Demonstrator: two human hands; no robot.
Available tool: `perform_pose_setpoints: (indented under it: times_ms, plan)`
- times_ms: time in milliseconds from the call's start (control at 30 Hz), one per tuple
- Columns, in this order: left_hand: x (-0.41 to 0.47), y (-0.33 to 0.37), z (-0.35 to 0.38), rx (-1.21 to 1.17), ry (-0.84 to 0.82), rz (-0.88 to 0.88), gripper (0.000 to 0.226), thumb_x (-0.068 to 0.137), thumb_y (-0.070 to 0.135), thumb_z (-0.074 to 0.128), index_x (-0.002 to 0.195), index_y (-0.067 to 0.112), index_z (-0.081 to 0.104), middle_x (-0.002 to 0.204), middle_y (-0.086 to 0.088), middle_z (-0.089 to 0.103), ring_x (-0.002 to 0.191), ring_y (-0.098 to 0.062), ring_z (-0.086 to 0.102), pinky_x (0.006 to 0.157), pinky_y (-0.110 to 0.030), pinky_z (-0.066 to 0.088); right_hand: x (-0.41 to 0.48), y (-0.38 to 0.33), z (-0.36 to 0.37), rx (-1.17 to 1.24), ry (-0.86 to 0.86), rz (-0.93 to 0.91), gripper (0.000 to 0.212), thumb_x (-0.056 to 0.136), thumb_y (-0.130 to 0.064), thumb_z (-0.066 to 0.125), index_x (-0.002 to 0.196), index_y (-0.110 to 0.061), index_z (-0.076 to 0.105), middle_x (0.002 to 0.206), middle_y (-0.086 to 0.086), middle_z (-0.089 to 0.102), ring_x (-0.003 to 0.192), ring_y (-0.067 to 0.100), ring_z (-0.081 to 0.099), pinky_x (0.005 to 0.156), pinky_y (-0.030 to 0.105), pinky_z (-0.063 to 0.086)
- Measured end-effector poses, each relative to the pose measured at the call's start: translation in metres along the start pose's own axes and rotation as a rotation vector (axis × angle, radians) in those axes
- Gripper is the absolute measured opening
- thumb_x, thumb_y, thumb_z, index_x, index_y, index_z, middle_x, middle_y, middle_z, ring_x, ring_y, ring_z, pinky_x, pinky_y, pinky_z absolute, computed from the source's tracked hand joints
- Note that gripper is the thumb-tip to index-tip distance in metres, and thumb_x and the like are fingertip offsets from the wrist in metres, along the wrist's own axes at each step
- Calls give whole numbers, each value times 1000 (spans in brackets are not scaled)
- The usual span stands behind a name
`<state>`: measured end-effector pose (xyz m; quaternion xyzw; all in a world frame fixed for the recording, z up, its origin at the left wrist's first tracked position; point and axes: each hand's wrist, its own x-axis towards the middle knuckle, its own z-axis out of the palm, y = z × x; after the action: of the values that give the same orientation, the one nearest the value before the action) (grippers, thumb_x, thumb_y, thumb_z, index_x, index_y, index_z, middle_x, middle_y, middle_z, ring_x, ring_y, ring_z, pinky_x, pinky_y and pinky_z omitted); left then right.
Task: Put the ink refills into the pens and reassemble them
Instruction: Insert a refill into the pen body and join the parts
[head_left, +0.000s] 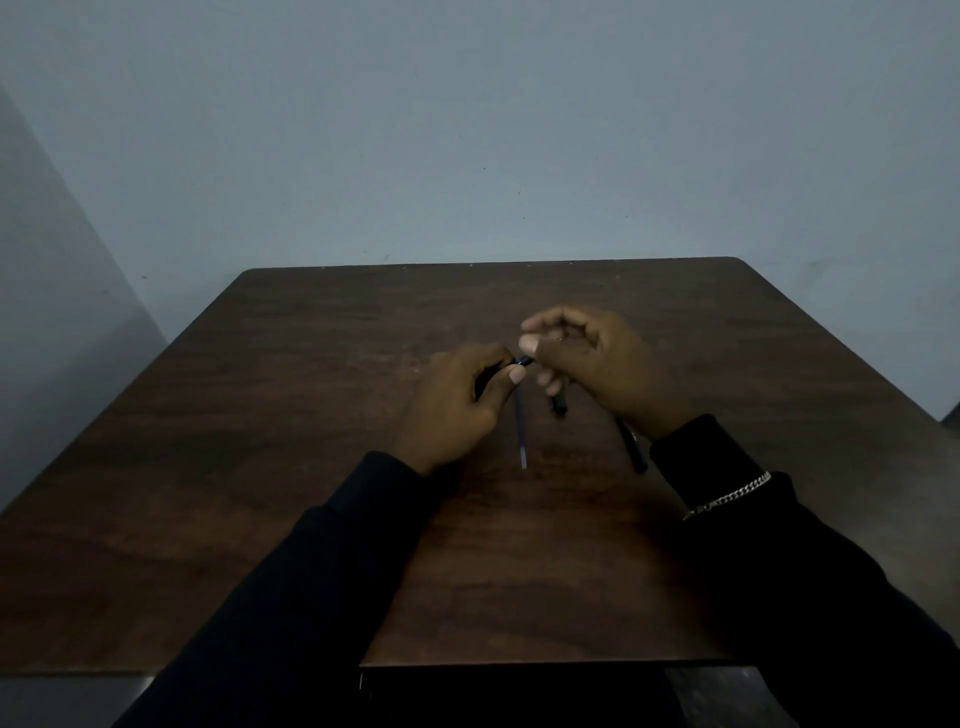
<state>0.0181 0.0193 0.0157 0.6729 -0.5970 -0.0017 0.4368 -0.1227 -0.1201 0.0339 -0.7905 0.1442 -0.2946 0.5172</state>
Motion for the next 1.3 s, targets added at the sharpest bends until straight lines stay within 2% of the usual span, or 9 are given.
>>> perform_pose_setpoints:
  times_ms: [167,300,467,600,733,933,1067,1200,1300]
  plan:
    - [-1,0,0,28,-15,2,30,106,19,63,79,8,65,63,-2,55,56,-11,47,53,-18,26,0,4,-1,-48,28,-38,24,99,-24,69,82,-7,72,64,4,72,50,16,67,47,26,54]
    - [0,-1,0,16,-7,-3,30,106,20,63,80,6,67,63,-7,59,56,-17,50,55,-27,29,0,2,-1,2,-43,-51,8,98,-4,66,93,-7,71,78,11,76,66,16,72,62,26,58]
    - [0,-1,0,7,-9,-5,31,108,23,61,81,6,69,64,-8,59,55,-14,48,54,-22,27,-2,-1,-7,15,-92,-81,21,88,9,68,99,-9,74,100,11,75,92,18,74,81,28,59]
    - [0,-1,0,24,-1,9,29,107,21,63,83,6,69,62,-3,57,55,-16,49,53,-19,27,-1,-1,-3,12,-26,-19,15,91,-17,76,105,-12,75,93,13,76,78,21,75,69,30,61]
    - [-1,-2,0,45,7,22,28,106,19,65,81,7,68,62,0,55,54,-9,44,53,-18,26,0,2,-1,-86,40,46,36,92,-47,72,70,-19,74,62,10,71,44,18,64,41,27,50]
    - [1,-7,1,34,-9,5,31,106,20,63,77,10,63,60,11,46,53,-3,44,53,-17,25,0,0,-5,45,-69,18,4,95,-1,69,95,-4,73,75,11,74,62,19,71,58,28,58]
    - [0,-6,2,29,-25,2,26,107,21,63,83,10,69,62,8,53,55,-3,45,53,-19,27,0,-2,-7,55,-104,-8,23,83,17,63,99,1,71,94,22,75,79,23,73,71,29,60]
    - [0,-4,1,37,-1,23,28,106,20,64,80,12,66,58,13,46,52,0,43,52,-16,26,0,-1,-3,86,-49,69,9,96,-17,70,98,-9,74,79,12,73,66,22,69,59,32,60]
    - [0,-6,2,34,-25,4,28,107,23,62,83,12,67,62,11,50,55,-3,46,54,-16,26,0,3,-4,-40,-3,35,28,97,-33,70,79,-12,74,67,9,72,53,18,66,50,29,54]
